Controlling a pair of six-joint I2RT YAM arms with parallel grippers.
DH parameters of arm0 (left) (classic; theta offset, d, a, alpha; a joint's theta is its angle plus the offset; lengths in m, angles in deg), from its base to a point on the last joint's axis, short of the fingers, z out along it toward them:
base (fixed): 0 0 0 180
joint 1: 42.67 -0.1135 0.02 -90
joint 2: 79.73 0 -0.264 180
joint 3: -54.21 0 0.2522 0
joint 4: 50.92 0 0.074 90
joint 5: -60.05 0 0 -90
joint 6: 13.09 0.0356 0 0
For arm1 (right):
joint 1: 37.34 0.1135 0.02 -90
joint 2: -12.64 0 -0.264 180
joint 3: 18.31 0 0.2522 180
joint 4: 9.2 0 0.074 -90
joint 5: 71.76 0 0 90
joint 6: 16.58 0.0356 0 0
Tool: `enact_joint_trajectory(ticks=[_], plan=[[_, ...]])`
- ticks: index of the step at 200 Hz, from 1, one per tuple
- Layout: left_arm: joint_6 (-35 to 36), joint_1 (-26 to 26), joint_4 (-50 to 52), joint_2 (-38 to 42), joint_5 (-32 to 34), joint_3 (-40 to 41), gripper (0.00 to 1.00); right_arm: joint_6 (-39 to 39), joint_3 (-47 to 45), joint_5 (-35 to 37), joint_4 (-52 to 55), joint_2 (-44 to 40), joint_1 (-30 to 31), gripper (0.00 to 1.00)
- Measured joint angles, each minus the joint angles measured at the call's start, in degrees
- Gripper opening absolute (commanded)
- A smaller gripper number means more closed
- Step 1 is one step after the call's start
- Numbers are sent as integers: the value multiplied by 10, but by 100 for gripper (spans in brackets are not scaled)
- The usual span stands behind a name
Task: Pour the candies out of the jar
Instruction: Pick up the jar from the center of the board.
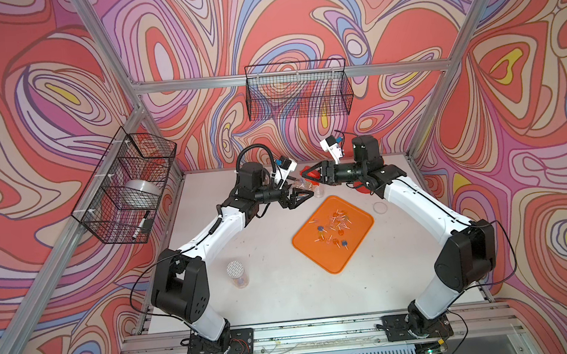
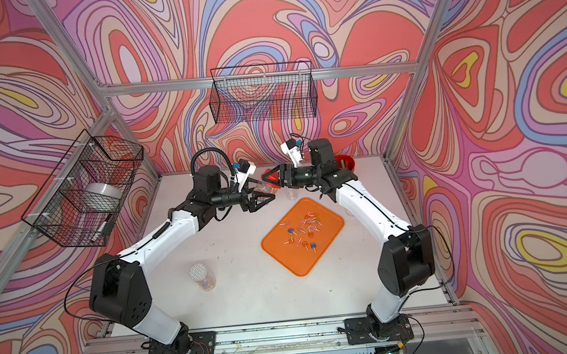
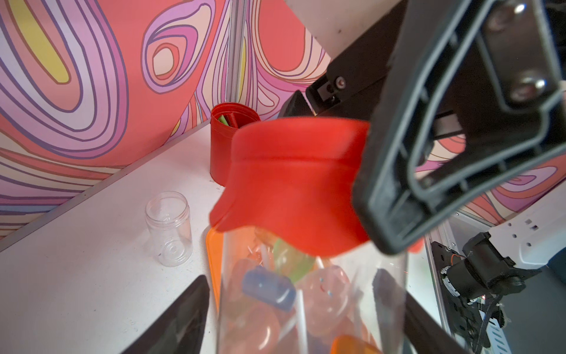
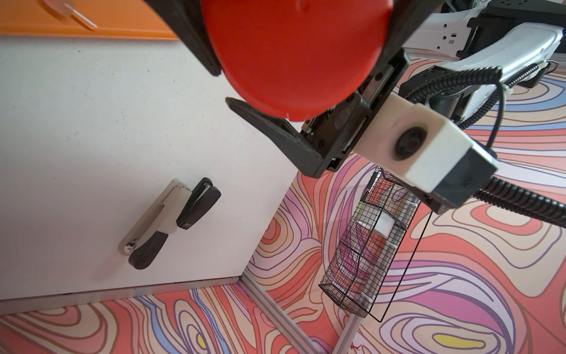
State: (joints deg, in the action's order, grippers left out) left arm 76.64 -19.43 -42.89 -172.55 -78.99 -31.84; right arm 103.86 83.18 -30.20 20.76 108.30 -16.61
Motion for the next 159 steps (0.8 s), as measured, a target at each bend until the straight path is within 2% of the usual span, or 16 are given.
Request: enact_joint_trajectory(ticks=[39, 85, 111, 159], plan=[[0, 0, 0, -11, -3, -16, 74, 6, -2, 0, -10, 0, 0, 36], [0, 1, 1, -13, -11, -19, 58, 7, -4, 0, -16, 0, 0, 36], [1, 1, 2, -13, -11, -19, 44, 8, -4, 2, -16, 0, 0, 36], [1, 1, 5, -13, -9, -20, 40, 7, -4, 5, -14, 0, 0, 36]])
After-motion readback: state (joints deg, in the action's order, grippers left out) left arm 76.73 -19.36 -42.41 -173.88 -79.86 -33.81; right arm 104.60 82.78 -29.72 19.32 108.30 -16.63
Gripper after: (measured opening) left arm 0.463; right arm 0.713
